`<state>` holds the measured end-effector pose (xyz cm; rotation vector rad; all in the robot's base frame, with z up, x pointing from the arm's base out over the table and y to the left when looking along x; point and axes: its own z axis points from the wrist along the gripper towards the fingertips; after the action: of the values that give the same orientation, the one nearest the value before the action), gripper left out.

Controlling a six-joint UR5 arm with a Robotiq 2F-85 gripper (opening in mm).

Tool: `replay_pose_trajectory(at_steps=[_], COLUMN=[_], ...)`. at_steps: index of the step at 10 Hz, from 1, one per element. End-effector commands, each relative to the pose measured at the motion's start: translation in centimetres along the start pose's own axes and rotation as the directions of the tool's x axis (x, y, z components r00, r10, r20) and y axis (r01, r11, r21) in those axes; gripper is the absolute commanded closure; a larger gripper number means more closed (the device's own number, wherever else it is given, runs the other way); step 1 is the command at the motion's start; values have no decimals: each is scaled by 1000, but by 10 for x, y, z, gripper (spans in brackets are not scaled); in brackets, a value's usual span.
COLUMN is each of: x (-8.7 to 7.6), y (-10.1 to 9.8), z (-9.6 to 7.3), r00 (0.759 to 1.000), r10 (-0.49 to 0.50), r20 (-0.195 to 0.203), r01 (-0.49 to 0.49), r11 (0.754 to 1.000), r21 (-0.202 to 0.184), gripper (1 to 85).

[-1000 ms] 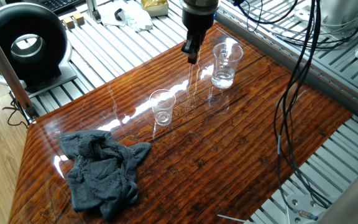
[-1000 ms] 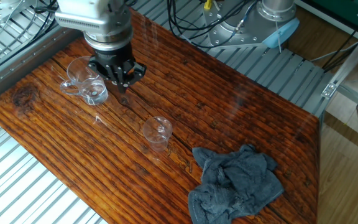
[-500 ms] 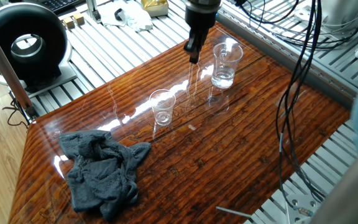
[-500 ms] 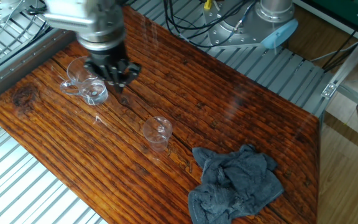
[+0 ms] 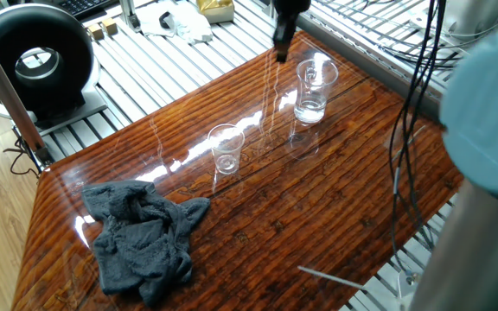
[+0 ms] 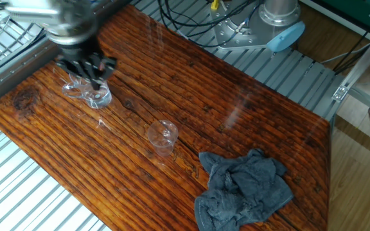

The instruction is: Pour the water from one cup into another empty cup

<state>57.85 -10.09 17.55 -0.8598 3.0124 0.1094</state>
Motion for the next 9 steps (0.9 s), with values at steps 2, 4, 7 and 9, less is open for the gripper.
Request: replay_pose_trajectory(at_steps=[2,4,7,9], x=[49,51,36,37], y=[-68,-89,-80,-75], z=[0,15,23,20], r00=[994,995,989,991], r10=[-83,-95,-150,-134], r20=[-73,-43,-8,-22], r01=[84,96,150,133], r11=[996,995,988,990], r21=[15,27,-23,-42], gripper=[810,810,520,460])
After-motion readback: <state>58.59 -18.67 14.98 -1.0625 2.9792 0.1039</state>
